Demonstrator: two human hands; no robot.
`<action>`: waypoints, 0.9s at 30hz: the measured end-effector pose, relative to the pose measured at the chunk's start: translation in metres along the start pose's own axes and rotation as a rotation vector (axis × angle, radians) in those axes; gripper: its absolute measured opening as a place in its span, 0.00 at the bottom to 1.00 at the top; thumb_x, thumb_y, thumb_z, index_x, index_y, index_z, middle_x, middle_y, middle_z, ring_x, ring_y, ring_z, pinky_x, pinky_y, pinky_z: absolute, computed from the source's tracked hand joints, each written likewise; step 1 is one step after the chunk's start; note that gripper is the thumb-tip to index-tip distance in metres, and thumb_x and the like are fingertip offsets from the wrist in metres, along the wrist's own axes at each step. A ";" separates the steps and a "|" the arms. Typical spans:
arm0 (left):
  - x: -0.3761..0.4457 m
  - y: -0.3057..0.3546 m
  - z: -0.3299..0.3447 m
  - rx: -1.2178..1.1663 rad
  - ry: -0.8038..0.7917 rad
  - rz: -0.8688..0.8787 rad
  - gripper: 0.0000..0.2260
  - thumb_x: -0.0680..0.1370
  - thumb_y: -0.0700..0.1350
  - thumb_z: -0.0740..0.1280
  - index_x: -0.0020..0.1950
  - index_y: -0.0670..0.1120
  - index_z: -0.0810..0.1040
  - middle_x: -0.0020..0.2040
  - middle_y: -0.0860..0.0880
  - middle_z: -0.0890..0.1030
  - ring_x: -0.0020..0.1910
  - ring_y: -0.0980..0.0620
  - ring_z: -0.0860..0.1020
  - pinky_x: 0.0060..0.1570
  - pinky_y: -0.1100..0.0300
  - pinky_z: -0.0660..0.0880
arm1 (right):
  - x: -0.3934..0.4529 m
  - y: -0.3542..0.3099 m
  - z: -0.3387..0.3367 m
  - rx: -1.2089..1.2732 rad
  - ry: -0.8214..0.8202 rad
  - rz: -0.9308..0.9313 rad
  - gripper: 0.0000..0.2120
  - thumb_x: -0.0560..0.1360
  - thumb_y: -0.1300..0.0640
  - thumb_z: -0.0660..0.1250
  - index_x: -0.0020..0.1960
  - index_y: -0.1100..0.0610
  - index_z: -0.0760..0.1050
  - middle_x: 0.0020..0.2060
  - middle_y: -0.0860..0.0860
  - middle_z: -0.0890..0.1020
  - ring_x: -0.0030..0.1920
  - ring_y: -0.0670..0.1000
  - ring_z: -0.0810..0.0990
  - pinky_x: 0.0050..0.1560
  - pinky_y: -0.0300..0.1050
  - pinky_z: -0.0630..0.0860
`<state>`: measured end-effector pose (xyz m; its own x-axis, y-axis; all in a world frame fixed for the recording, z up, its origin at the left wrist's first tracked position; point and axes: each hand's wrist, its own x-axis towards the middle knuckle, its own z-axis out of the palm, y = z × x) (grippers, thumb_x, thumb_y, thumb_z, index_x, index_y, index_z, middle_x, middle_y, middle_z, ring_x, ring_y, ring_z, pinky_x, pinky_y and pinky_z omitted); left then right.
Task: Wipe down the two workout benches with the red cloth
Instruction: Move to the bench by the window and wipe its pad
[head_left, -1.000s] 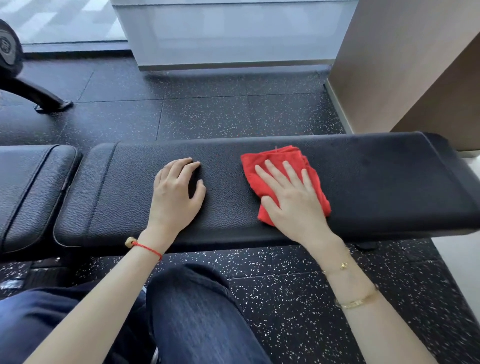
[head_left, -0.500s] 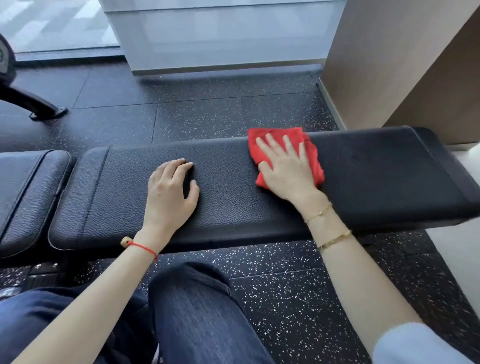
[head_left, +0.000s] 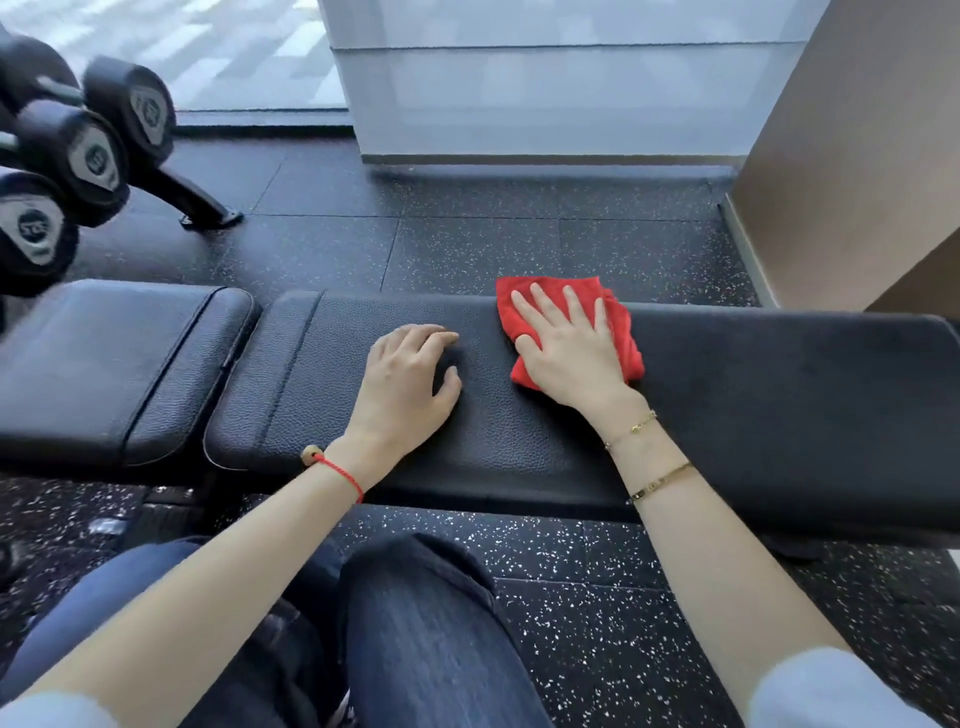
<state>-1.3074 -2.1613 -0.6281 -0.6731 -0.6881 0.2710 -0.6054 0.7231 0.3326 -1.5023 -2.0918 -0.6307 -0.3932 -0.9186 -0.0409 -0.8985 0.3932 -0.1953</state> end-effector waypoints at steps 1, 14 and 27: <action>0.004 -0.006 -0.009 0.003 0.013 -0.011 0.15 0.77 0.45 0.66 0.64 0.45 0.78 0.64 0.48 0.78 0.66 0.46 0.73 0.69 0.50 0.66 | 0.006 -0.012 0.002 0.000 -0.007 -0.035 0.27 0.81 0.45 0.48 0.79 0.42 0.49 0.79 0.43 0.51 0.79 0.54 0.46 0.76 0.60 0.37; -0.043 -0.166 -0.103 0.156 0.249 -0.275 0.11 0.75 0.37 0.67 0.57 0.43 0.81 0.57 0.44 0.81 0.59 0.40 0.77 0.62 0.45 0.72 | 0.005 -0.161 0.029 0.034 -0.124 -0.712 0.28 0.80 0.46 0.53 0.78 0.40 0.50 0.78 0.41 0.53 0.79 0.51 0.46 0.77 0.56 0.37; -0.087 -0.248 -0.089 0.125 0.411 -0.555 0.13 0.76 0.41 0.63 0.59 0.45 0.80 0.60 0.47 0.80 0.62 0.44 0.75 0.63 0.47 0.69 | 0.066 -0.268 0.049 -0.008 -0.093 -0.804 0.27 0.80 0.46 0.51 0.78 0.42 0.52 0.78 0.42 0.54 0.79 0.53 0.48 0.77 0.59 0.39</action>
<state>-1.0607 -2.2862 -0.6538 -0.0502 -0.9067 0.4188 -0.8742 0.2426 0.4205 -1.2777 -2.2601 -0.6289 0.3917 -0.9197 0.0277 -0.9008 -0.3894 -0.1921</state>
